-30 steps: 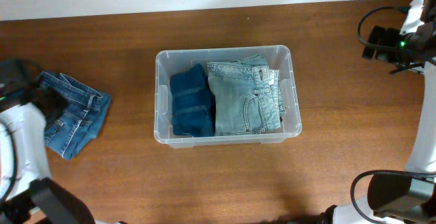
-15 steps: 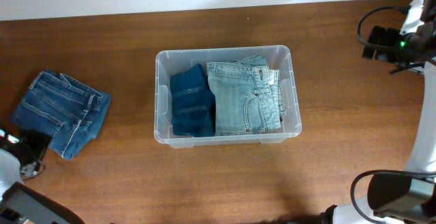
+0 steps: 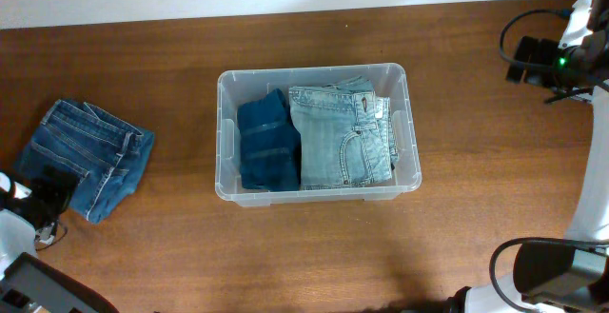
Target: Pack container
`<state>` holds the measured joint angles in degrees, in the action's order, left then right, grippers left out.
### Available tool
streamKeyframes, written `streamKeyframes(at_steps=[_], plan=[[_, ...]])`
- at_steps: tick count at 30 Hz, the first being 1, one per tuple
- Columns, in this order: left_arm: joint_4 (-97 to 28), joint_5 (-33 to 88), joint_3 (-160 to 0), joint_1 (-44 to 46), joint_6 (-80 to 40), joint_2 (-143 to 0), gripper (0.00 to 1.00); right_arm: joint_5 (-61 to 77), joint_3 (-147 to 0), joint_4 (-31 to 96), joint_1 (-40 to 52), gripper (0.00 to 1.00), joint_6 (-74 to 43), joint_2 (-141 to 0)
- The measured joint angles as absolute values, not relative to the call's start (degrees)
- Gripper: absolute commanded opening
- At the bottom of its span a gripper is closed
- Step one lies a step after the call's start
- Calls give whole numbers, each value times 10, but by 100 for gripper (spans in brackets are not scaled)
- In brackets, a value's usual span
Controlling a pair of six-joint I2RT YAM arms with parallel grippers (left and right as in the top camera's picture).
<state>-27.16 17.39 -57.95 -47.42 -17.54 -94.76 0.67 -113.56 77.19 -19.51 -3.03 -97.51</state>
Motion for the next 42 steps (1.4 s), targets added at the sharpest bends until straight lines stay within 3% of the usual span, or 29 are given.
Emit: streamKeyframes(at_steps=[23, 28, 37, 41, 42], plan=[[-202, 147, -580, -429, -175, -1043, 96, 7, -1136, 772, -195, 98, -30, -976], [-191, 148, -585, -428, -171, -1052, 90, 7, -1136, 772, -195, 99, -30, -976], [-185, 161, -590, -425, -165, -1064, 55, 7, -1136, 772, -195, 99, -30, -976], [-186, 163, -592, -426, -166, -1064, 22, 6, -1136, 772, -195, 98, -30, -976], [-187, 163, -592, -427, -166, -1064, 9, 7, -1136, 772, -195, 99, -30, -976]])
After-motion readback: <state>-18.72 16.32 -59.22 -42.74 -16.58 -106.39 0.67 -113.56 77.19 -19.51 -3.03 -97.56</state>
